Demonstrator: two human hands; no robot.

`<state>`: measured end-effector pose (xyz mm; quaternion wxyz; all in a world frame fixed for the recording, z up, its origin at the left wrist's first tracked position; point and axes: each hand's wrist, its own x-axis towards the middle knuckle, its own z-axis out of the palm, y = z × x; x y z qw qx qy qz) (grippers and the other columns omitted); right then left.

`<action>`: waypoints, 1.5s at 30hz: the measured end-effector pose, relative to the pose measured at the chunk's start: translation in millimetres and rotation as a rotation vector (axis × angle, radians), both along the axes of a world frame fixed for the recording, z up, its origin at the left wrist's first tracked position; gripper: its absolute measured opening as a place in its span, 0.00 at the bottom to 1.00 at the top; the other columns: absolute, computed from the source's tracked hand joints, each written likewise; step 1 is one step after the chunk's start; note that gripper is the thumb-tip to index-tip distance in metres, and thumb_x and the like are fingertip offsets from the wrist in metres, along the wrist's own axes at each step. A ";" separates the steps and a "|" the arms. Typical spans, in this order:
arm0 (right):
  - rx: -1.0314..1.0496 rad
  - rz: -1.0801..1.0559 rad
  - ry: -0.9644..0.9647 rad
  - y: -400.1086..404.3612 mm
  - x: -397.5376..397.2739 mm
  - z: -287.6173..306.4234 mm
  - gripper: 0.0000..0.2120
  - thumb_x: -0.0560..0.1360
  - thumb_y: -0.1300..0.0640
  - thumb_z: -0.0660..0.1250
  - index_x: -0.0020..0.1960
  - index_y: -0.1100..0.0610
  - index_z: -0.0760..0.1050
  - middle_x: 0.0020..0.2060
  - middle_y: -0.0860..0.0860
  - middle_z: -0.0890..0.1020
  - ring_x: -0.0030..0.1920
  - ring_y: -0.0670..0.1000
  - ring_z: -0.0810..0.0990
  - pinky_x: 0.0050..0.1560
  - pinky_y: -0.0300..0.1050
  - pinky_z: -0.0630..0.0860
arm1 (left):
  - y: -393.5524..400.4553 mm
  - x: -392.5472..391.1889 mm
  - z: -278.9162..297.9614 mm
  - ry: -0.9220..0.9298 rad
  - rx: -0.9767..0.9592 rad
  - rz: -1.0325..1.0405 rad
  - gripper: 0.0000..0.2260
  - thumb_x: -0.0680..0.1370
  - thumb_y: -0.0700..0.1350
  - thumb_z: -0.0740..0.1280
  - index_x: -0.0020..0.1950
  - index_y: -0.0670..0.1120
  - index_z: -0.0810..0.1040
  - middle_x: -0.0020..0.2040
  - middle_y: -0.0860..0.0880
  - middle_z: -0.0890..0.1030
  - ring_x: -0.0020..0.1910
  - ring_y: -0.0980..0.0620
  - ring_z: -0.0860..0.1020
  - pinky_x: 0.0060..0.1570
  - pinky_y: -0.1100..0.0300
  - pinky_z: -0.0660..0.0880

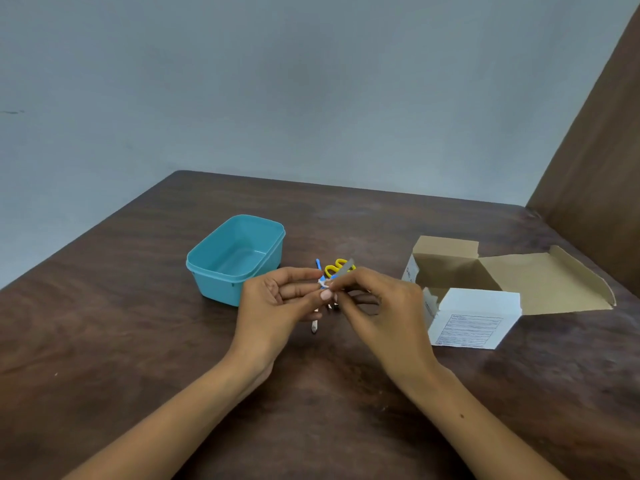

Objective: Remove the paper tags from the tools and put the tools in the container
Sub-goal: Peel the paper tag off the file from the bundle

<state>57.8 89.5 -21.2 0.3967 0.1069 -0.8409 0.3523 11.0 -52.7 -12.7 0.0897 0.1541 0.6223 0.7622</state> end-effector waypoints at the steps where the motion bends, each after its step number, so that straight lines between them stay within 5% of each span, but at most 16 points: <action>1: -0.005 -0.013 0.013 1.3 -0.1 1.0 0.05 0.69 0.67 0.73 0.42 0.59 0.81 0.39 0.47 0.84 0.41 0.41 0.82 0.43 0.38 0.80 | 0.1 0.3 0.8 0.010 -0.011 -0.002 0.12 0.68 0.34 0.73 0.51 0.39 0.81 0.40 0.43 0.86 0.39 0.51 0.84 0.36 0.62 0.81; 45: -0.040 -0.027 0.071 1.5 1.4 2.4 0.07 0.70 0.69 0.72 0.42 0.58 0.80 0.39 0.44 0.84 0.42 0.39 0.82 0.45 0.33 0.78 | -0.9 1.2 3.5 0.105 -0.039 0.008 0.08 0.68 0.33 0.73 0.46 0.38 0.81 0.39 0.45 0.86 0.38 0.51 0.84 0.35 0.62 0.81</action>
